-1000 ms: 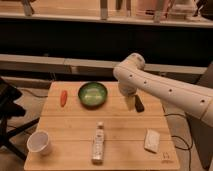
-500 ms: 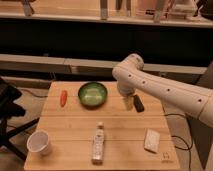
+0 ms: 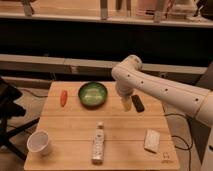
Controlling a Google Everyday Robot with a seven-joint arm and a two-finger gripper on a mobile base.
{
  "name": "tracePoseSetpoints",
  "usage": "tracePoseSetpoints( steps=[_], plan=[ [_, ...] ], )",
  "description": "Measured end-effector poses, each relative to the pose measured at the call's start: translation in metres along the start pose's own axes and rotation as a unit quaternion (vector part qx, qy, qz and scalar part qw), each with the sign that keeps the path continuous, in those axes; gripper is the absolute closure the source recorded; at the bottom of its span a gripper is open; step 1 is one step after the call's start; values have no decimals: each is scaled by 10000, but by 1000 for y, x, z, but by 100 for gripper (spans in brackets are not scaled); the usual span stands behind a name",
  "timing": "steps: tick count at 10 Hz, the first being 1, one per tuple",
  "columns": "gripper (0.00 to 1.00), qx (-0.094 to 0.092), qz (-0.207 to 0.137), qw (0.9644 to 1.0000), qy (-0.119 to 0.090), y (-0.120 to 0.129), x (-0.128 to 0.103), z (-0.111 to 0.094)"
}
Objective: Push the ceramic bowl across the table
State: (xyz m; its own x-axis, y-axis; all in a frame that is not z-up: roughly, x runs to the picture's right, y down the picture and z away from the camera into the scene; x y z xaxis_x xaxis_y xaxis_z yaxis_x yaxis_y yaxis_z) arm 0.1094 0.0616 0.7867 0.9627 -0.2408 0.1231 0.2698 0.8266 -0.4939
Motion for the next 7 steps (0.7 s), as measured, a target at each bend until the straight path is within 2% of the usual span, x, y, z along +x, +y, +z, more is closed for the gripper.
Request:
tracePoseSetpoints(
  steps=[7],
  plan=[
    [20,-73,36,9999,-91,-3,-8,13]
  ],
)
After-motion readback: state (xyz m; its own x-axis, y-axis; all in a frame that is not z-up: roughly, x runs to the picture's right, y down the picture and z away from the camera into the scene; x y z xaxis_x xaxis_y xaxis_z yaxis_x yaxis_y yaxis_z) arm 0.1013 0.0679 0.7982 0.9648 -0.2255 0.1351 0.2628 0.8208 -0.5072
